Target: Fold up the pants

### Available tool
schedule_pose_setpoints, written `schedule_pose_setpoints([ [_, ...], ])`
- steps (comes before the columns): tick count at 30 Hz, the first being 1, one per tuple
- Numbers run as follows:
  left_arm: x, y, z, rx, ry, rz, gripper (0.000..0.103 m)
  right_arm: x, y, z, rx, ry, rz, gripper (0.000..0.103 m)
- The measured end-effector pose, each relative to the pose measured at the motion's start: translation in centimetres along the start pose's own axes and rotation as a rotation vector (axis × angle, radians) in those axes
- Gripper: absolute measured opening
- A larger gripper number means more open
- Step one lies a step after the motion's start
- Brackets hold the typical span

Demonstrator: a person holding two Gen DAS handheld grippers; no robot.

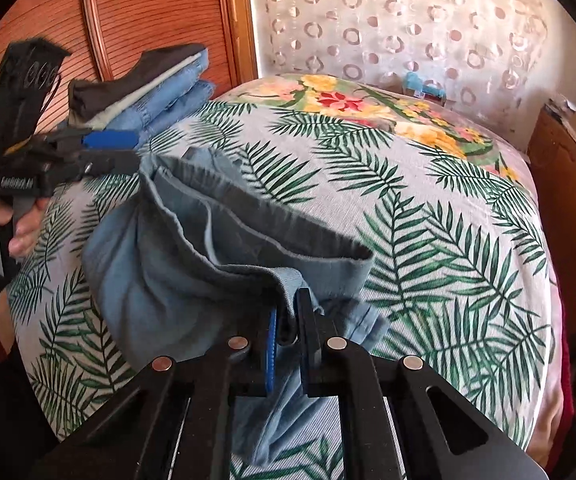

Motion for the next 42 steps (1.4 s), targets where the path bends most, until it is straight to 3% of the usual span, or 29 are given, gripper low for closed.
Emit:
schedule_pose_setpoints([
  [6,1.1,-0.1,-0.2,0.002,0.001,0.016,0.082,-2.1,-0.2,-2.1,0.044,-0.077,-0.067,0.007],
  [11,2.1,-0.5,-0.3,-0.001,-0.005,0.037,0.082,-2.2,-1.7,-2.8,0.113,-0.098,-0.036,0.007],
  [15,2.8,-0.3,-0.4,-0.009,-0.008,0.039,0.082,-2.5,-1.4,-3.1,0.138,-0.127,-0.04,0.023],
  [19,3.6,0.4,-0.8,0.002,-0.012,0.038,0.082,-1.7,0.8,-3.0,0.122,-0.172,-0.058,0.026],
  [24,4.7,1.0,-1.4,0.023,-0.009,0.044,0.069,1.3,3.0,-1.5,0.092,-0.191,-0.042,0.027],
  [26,5.3,1.1,-2.0,0.035,-0.025,0.049,0.046,2.6,3.5,-0.9,0.081,-0.203,-0.026,0.027],
  [29,6.2,1.2,-3.0,0.066,-0.036,0.058,0.037,4.7,3.5,0.4,0.039,-0.237,-0.007,0.027],
  [34,7.0,1.3,-3.9,0.074,-0.053,0.068,0.037,6.5,4.0,0.9,0.023,-0.282,-0.006,0.027],
  [42,7.8,0.6,-3.3,0.06,-0.034,0.084,0.037,6.9,3.9,1.2,0.03,-0.248,0.033,0.027],
])
Point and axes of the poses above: each gripper's, at about its wrist camera, not at the fingertips, and y roughly against the way its jaws point, z to its left, x to its underside, the point moved 10 cm from there along -y, roughly the way its jaws point, and after that the axes turned 2 degrees about -y, right-handed, at the moved point
